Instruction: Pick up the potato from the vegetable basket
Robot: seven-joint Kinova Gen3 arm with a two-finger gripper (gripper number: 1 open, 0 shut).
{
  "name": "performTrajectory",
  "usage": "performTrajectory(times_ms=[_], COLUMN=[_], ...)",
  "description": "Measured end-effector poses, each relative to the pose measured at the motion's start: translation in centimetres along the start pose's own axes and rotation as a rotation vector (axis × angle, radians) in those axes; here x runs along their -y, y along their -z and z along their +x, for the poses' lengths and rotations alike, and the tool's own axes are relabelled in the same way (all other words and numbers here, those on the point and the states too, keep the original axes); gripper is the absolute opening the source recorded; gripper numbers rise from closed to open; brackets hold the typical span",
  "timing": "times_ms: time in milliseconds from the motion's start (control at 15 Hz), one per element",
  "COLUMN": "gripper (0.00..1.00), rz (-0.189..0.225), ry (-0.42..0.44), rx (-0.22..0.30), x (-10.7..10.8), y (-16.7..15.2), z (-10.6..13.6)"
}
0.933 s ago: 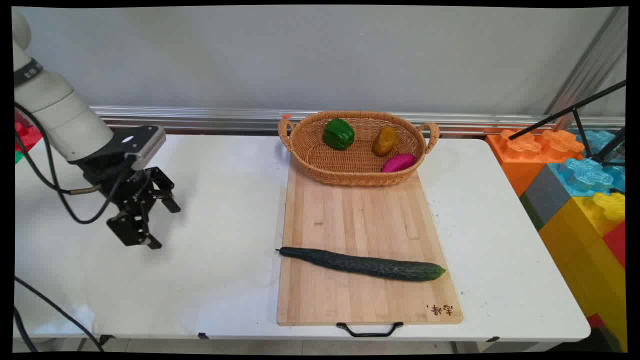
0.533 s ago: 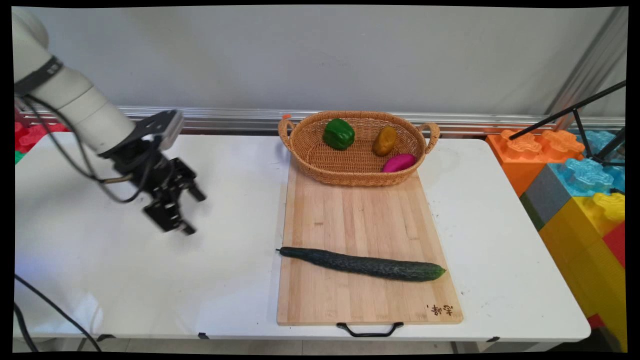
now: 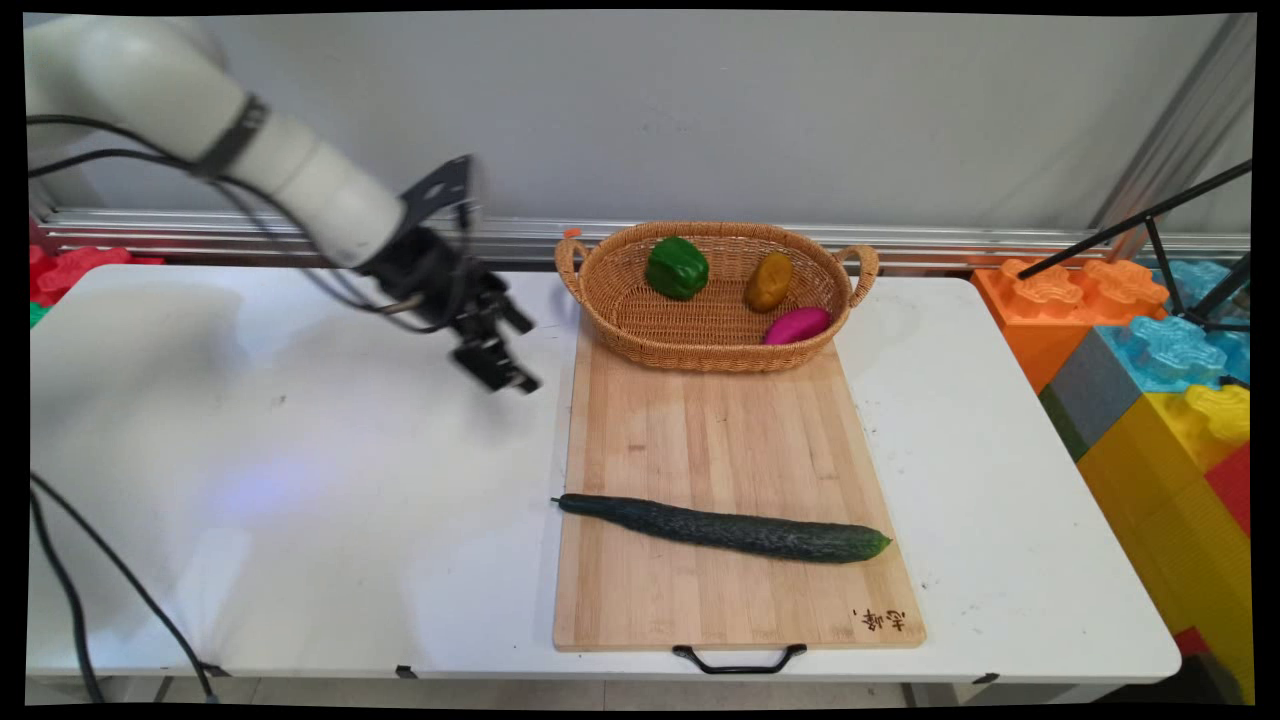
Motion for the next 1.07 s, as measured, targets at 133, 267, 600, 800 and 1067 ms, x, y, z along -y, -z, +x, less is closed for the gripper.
performTrajectory(times_ms=[133, 267, 600, 800, 1067], gripper=[1.00, 1.00, 1.00, 1.00, 1.00], rz=[0.040, 0.083, 0.219, 0.276, 0.317], ry=[0.032, 0.075, 0.159, 0.207, 0.269], rx=[-0.015, -0.014, 0.001, 0.007, 0.005], x=[0.0, -0.2, -0.5, -0.5, -0.3], y=[-1.9, -3.9, -6.3, -7.6, -9.9], z=[3.0, 6.1, 12.2, 14.9, 18.2])
